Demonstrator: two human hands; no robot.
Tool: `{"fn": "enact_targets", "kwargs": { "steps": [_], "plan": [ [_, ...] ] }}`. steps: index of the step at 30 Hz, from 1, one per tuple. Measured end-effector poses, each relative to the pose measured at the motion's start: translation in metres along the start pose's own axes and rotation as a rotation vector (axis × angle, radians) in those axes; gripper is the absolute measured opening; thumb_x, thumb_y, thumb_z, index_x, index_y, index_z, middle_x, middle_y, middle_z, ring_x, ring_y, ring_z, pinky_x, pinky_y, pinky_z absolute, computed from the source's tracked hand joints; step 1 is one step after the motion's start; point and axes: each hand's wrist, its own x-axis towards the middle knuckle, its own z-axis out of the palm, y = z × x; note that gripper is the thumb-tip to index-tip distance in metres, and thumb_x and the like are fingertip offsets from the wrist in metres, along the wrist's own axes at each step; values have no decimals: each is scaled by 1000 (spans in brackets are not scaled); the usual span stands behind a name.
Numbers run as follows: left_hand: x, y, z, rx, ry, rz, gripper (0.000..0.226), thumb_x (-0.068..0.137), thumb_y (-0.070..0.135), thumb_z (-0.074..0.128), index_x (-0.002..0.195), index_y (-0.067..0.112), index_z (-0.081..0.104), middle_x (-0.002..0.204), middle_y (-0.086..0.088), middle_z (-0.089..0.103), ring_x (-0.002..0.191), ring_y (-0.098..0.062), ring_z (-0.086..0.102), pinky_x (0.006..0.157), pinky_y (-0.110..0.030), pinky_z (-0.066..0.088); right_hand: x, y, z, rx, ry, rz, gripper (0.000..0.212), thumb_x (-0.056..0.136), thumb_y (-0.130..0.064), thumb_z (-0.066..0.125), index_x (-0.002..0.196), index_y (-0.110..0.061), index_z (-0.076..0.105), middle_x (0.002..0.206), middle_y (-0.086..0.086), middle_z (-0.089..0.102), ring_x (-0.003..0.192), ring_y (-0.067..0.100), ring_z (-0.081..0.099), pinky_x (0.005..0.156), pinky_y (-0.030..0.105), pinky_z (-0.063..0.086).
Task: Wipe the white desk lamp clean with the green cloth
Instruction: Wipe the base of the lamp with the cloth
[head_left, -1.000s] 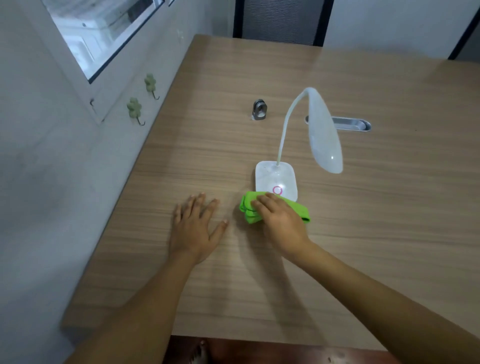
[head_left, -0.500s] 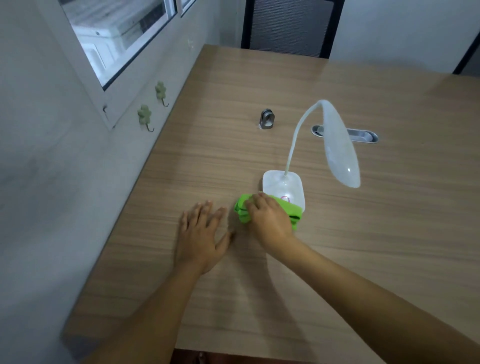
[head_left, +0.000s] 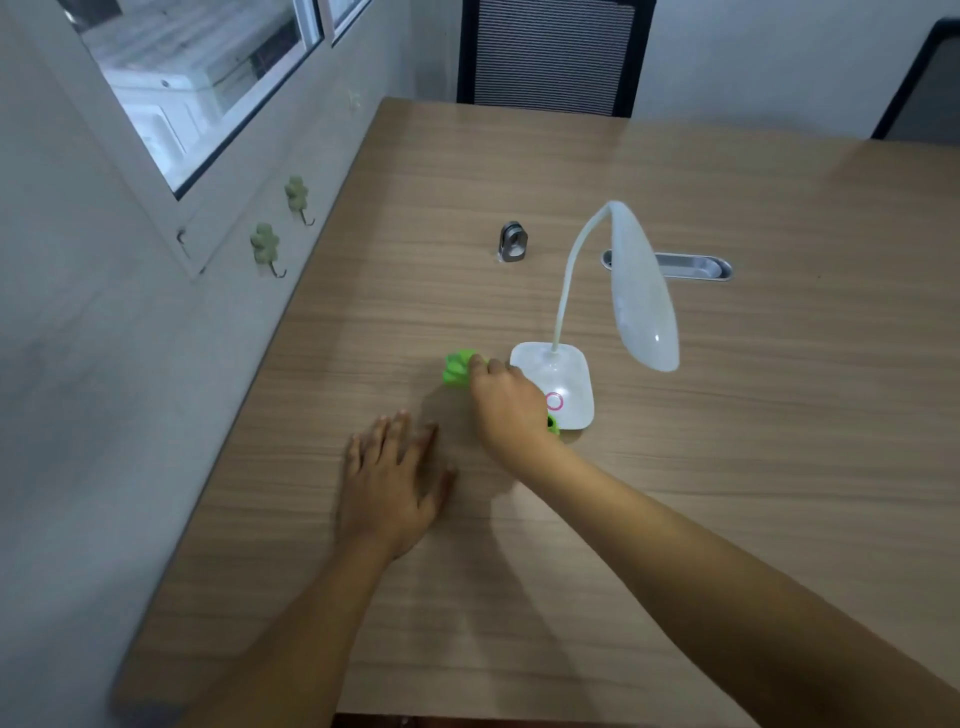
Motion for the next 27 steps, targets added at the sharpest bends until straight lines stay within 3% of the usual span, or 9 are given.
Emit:
{"fn": "enact_targets", "kwargs": {
  "steps": [5,9,13,18,21,24,27],
  "plan": [
    [1,0,0,-19,-2,-7,63,84,64,34,137,32,46,148,-6,44,139,-27,35,114,-47,20,40,9,-10,30,-59,273,32,95,4,32,122,8,48,125,24,56,115,38,54,88,43,48],
    [0,-1,0,-7,4,10,64,85,64,33,138,31,45,148,-7,45,138,-29,36,114,-46,17,37,-10,-2,14,-153,172,27,93,-7,46,113,-10,65,119,10,67,113,29,60,90,32,49],
    [0,0,-4,-42,-15,18,64,86,64,30,141,33,40,152,-9,38,141,-30,31,115,-44,11,38,-24,-17,203,-134,149,31,93,3,41,120,1,55,123,17,61,116,35,55,89,38,49],
    [0,1,-4,-42,-9,-5,68,83,67,29,138,32,45,149,-6,43,139,-28,35,114,-46,18,47,3,-24,109,-78,272,31,94,5,37,119,2,55,124,19,60,120,35,49,91,38,47],
    [1,1,-3,-31,-1,-11,66,83,66,32,137,32,46,148,-5,44,138,-27,36,114,-47,21,31,4,-17,64,-102,249,31,94,5,37,120,3,53,124,20,59,121,35,47,90,39,48],
    [1,0,-3,-32,3,-4,64,84,66,33,138,33,45,149,-5,43,139,-28,34,115,-46,19,10,-7,-8,85,-143,142,35,92,6,39,125,2,47,121,19,61,118,35,51,84,41,50],
    [1,1,-3,-19,-2,-6,64,84,65,32,137,33,45,149,-5,43,140,-28,33,115,-46,18,-1,1,-9,107,-82,64,39,89,7,42,127,0,43,113,19,65,105,35,61,69,38,49]
  ]
}}
